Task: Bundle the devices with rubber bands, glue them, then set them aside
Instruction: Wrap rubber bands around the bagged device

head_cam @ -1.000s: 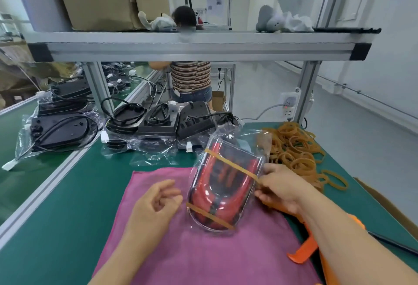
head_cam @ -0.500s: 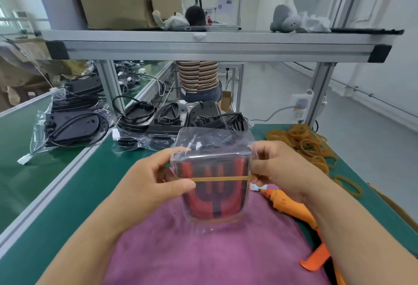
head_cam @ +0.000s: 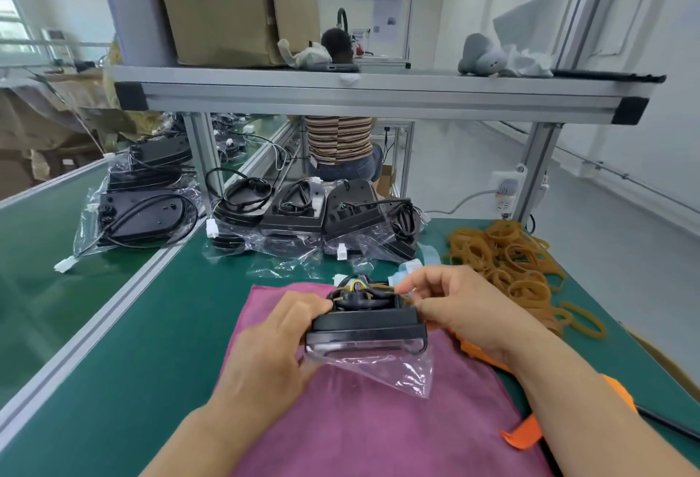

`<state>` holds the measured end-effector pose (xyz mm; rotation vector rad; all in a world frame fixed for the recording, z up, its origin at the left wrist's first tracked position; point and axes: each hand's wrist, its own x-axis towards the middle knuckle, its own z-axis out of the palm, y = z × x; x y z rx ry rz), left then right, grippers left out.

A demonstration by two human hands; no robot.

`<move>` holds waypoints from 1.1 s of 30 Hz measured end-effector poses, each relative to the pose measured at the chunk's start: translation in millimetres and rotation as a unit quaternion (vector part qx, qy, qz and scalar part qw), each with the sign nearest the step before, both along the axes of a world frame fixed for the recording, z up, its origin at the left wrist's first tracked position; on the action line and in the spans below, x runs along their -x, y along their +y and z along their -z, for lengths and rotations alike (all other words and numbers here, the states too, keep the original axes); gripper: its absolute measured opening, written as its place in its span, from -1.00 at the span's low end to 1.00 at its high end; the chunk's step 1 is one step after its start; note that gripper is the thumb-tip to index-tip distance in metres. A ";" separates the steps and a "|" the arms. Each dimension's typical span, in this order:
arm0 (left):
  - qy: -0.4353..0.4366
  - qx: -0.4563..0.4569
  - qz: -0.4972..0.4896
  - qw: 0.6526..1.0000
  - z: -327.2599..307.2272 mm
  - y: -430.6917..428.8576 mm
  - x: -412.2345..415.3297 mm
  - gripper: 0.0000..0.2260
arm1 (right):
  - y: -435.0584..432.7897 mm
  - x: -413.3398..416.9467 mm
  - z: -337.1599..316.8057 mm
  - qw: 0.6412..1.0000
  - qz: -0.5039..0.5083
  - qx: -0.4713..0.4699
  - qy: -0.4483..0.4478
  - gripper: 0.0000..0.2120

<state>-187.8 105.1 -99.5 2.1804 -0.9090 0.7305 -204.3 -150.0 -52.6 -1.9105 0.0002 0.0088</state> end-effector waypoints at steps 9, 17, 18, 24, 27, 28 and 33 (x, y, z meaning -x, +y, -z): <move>-0.053 -0.061 0.011 0.997 15.4 -1.1 3.5 -0.54 | 1.0 3.4 11.5 0.993 -0.007 0.114 -0.010 -0.68; -0.037 -0.120 0.037 0.991 30.2 6.6 11.6 -0.31 | 1.2 15.9 26.6 0.981 -0.056 0.183 0.036 -0.66; -0.038 -0.121 0.041 0.991 31.8 7.7 12.2 -0.32 | 1.0 16.9 27.4 0.979 -0.058 0.191 0.040 -0.66; -0.011 -0.137 0.062 0.989 39.4 12.2 18.9 -0.45 | 3.4 22.9 31.9 0.969 -0.059 0.235 0.043 -0.67; 0.009 -0.152 0.061 0.986 38.9 16.5 22.7 -0.67 | 5.0 26.9 36.0 0.966 -0.056 0.251 0.038 -0.68; 0.019 -0.160 0.047 0.986 37.5 18.4 23.6 -0.71 | 5.7 28.3 37.9 0.963 -0.055 0.262 0.037 -0.68; 0.099 -0.107 0.029 0.989 39.4 22.3 28.6 -0.59 | 8.3 36.0 48.7 0.955 -0.030 0.294 0.014 -0.71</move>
